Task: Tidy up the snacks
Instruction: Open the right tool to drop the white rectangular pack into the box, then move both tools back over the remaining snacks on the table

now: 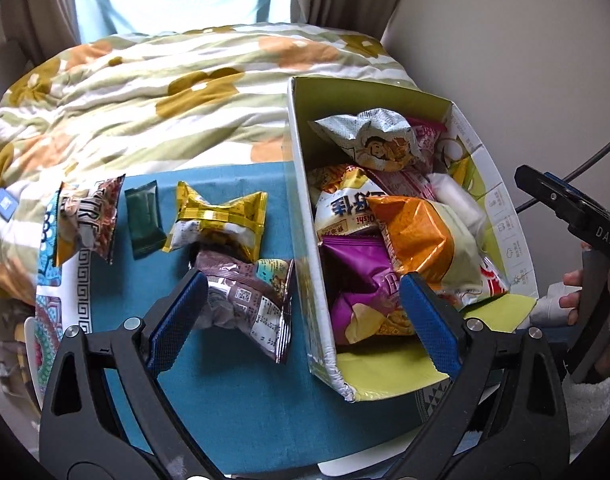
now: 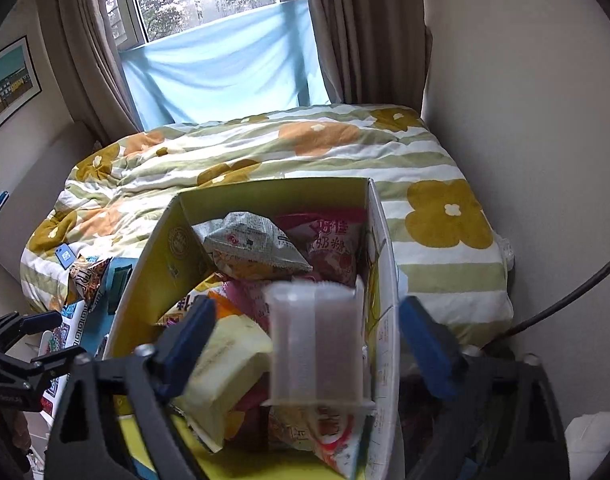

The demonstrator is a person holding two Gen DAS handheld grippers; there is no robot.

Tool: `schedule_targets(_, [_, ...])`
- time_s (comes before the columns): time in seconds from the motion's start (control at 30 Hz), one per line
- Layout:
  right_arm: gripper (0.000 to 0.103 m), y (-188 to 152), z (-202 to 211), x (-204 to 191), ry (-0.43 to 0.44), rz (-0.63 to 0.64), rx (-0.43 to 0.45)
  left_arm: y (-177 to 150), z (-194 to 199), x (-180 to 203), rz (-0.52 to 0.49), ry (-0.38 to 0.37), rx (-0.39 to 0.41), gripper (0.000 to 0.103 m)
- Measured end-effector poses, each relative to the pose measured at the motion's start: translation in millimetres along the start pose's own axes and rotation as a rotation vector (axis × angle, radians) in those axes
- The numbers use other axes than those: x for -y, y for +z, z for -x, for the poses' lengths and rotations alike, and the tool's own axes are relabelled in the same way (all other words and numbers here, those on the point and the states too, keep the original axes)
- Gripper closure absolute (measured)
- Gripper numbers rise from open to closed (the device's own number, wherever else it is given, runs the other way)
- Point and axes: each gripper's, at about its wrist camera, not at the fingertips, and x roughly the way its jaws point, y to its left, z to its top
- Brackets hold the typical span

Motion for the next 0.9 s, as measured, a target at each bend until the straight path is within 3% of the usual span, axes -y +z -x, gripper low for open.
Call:
schedule_targets(0.3, [0.000,-18.7,15.8,-17.6,0.057,0.056,0.001,-26.8,11.7,-3.5,0.028,0.008,-0.002,0.007])
schedule_targets(0.9, [0.000,-21.5,47.3,-99.3,0.248,0.229,0.073,-60.9,93.8,-64.6,0.186,0.142,0.142,0.007])
